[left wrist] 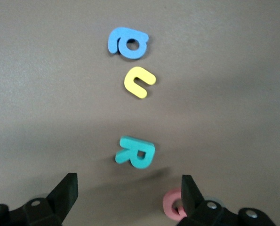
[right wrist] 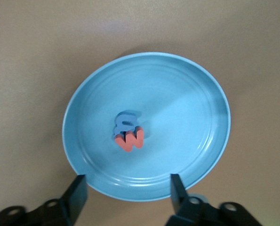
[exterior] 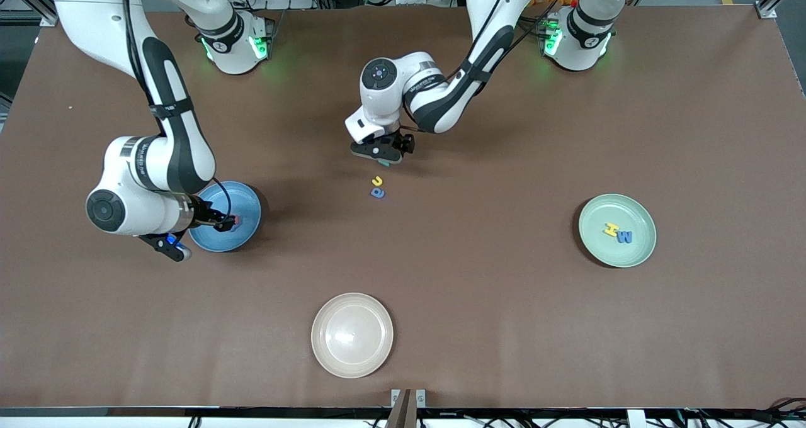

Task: Sort upper and lower case letters into plates
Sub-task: 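Place the W on the blue plate while the left gripper reaches letters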

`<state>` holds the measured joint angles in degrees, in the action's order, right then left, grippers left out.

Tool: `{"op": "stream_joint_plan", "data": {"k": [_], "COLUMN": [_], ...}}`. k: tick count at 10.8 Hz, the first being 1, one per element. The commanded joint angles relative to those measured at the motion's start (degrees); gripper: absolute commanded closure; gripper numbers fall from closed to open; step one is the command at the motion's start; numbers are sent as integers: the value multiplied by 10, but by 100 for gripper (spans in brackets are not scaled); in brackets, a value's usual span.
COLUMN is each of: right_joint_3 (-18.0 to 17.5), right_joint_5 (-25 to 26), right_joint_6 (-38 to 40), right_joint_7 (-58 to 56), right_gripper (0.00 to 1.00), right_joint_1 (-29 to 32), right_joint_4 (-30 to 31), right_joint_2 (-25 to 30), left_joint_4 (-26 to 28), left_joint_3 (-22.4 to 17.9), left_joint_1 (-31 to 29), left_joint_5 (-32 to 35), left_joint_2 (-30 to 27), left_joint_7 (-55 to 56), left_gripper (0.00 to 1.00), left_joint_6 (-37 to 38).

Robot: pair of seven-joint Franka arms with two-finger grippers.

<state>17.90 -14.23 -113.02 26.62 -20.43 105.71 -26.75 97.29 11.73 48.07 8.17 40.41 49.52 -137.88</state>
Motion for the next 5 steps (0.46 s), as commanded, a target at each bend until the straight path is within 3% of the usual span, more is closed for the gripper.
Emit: {"op": "stream_joint_plan", "data": {"k": [1, 5], "right_joint_3": [2, -1], "right_joint_5": [4, 2], "right_joint_6": [88, 113], "right_joint_7": [-1, -6], "right_gripper": [0, 0], "right_joint_1": [0, -15], "right_joint_4": [-70, -112], "right_joint_2": [10, 11], "left_joint_4": [-32, -35], "left_joint_3": [-14, -15], "left_joint_1": [18, 22], "left_joint_5": [17, 19], "left_joint_2": [26, 38], "left_joint_7": [19, 18], "left_gripper": [13, 18], "left_joint_6": [-8, -18]}}
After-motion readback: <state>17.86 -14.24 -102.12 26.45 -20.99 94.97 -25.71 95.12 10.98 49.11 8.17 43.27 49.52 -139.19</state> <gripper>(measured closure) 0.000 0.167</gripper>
